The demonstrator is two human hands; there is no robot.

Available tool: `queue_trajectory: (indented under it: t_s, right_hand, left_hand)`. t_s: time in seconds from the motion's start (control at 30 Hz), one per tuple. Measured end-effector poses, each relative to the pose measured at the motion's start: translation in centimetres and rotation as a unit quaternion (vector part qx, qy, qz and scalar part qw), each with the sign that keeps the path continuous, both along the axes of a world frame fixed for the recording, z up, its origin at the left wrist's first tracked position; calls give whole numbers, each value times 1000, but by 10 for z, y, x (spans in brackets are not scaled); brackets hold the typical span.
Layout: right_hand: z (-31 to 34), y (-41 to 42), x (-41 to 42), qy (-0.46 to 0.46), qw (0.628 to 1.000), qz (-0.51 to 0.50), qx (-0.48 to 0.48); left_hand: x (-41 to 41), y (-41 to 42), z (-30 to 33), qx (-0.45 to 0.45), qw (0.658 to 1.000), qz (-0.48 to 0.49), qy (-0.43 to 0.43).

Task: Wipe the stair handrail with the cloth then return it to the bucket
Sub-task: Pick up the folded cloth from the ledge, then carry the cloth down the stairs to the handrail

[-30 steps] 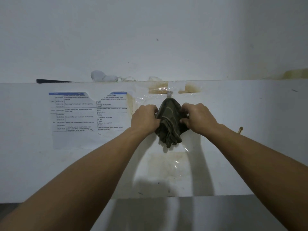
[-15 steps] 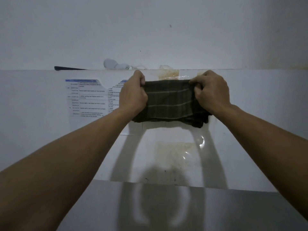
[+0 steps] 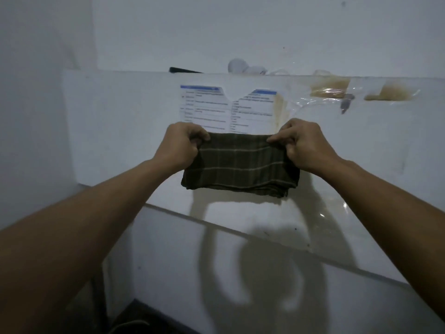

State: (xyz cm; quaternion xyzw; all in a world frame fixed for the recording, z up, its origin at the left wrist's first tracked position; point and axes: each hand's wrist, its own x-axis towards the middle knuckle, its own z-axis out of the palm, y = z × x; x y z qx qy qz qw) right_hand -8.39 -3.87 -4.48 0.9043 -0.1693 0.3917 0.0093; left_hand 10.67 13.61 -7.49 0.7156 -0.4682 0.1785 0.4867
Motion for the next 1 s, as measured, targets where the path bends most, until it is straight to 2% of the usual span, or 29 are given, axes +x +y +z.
queue_trajectory:
  t_s: [0.27,0.57,0.8,1.0]
  right_hand:
    - [-58,62,121,118,981,132,74]
    - [-111,183,273,199,943,247,103]
    - [-142,288,365,245,898,357,82]
    - [-165,375,436,266,847,456,63]
  left_hand:
    - [81,110,-72,52,995,63,64]
    - [140,260,-134,66,965,206,145]
    - [175,367,-163,40,920,345,183]
    - [188,455,-183,47,867,453,204]
